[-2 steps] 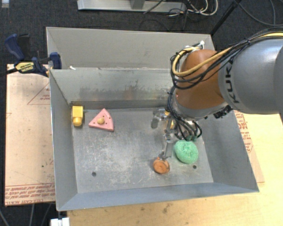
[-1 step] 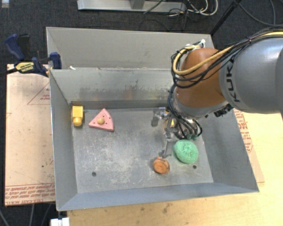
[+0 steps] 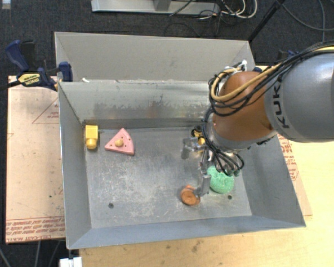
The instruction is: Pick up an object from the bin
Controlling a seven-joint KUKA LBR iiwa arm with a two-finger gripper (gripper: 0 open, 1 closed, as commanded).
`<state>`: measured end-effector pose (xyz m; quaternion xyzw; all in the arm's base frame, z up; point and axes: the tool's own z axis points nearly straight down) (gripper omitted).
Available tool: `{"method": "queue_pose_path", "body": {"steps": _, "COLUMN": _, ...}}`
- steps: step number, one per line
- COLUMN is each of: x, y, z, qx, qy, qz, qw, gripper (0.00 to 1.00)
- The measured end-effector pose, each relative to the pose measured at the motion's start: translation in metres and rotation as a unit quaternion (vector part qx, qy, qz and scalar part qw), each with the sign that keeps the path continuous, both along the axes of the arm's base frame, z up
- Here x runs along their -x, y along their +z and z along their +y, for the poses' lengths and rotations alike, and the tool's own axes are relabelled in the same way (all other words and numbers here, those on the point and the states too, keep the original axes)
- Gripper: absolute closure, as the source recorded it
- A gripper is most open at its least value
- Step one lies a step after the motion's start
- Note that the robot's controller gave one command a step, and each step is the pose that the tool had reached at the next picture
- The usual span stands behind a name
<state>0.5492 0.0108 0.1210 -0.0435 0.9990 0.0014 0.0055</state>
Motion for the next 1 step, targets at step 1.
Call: {"method": "queue_pose_path", "body": {"steps": 1, "x": 0.0270, "y": -0.0337, "z": -0.0187, "qx": 0.003, "qy": 0.138, "qz": 0.0083, "qw": 0.9904, "gripper": 0.00}}
